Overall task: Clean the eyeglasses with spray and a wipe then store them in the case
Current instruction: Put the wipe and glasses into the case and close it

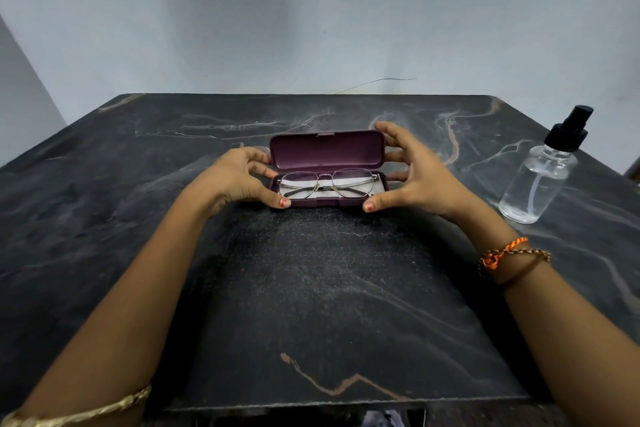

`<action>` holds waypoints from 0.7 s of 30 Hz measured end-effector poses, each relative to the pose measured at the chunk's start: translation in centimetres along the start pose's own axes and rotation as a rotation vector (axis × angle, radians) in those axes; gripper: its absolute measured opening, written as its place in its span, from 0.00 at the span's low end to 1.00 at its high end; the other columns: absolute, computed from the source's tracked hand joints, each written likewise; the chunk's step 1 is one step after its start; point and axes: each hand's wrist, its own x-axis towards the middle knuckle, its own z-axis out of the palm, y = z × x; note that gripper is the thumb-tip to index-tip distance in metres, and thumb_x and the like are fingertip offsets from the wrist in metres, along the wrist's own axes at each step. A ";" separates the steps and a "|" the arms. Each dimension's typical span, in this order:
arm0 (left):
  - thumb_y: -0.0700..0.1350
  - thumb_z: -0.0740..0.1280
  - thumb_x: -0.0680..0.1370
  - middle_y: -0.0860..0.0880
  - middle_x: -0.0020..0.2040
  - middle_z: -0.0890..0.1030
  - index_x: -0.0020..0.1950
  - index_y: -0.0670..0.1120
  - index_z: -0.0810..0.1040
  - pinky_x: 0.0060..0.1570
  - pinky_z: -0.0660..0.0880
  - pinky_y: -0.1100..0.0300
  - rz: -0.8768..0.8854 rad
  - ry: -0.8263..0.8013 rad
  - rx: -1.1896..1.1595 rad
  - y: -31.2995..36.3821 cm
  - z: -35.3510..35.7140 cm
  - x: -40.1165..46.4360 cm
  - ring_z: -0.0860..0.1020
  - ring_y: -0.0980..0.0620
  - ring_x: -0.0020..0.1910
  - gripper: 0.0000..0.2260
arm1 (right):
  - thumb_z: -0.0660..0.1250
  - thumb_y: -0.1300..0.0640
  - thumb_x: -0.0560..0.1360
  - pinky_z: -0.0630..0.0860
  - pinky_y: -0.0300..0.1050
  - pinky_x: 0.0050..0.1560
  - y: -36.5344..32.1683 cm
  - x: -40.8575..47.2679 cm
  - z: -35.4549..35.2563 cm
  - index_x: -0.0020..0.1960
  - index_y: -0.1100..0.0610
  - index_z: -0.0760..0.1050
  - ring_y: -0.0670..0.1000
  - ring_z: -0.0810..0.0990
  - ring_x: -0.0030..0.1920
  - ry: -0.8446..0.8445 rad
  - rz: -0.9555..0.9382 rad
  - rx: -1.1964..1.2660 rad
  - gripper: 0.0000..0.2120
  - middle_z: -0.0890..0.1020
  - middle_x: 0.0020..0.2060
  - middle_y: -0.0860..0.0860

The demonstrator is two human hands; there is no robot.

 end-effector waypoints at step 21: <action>0.40 0.78 0.59 0.55 0.55 0.77 0.48 0.62 0.77 0.49 0.74 0.62 0.339 -0.070 0.225 0.0 -0.4 -0.3 0.77 0.55 0.52 0.25 | 0.79 0.63 0.57 0.76 0.59 0.57 0.7 -0.8 0.3 0.42 0.48 0.74 0.54 0.78 0.56 0.061 -0.011 -0.112 0.21 0.77 0.50 0.51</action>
